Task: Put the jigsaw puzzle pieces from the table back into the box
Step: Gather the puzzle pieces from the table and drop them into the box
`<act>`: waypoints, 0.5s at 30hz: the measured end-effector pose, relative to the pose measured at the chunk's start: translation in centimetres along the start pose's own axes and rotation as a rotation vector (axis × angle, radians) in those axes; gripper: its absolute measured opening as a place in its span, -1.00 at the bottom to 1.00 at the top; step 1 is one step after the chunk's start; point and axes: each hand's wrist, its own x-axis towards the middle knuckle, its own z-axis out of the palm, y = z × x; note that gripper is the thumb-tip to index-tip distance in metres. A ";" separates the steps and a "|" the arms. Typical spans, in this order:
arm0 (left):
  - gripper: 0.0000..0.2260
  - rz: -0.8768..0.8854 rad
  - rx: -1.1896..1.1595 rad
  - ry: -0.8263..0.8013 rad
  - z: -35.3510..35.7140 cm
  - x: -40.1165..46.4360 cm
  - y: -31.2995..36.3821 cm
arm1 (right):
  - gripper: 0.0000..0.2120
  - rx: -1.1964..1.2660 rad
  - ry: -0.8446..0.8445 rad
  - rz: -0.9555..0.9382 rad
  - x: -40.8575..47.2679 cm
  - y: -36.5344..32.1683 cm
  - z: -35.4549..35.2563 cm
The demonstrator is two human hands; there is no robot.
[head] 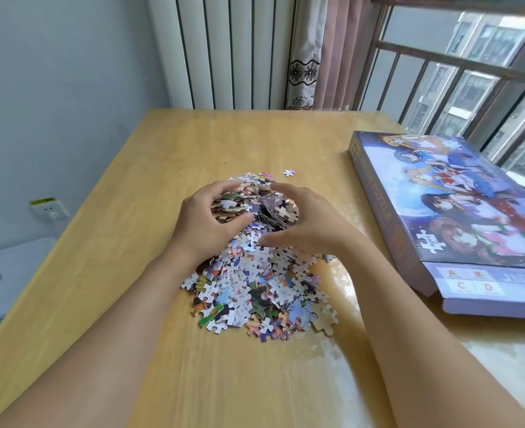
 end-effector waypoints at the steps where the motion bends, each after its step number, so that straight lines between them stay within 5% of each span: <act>1: -0.56 0.000 -0.012 0.008 -0.1 0.1 0.1 | -0.05 -0.003 -0.002 -0.010 0.1 0.1 -0.1; 8: -0.76 0.039 -0.018 0.034 -0.2 0.4 -0.3 | -0.24 -0.119 -0.026 -0.030 1.7 0.4 0.3; 15: -0.74 0.058 -0.033 0.036 -0.2 0.5 -0.2 | -0.54 -0.160 0.151 -0.029 2.6 0.3 1.2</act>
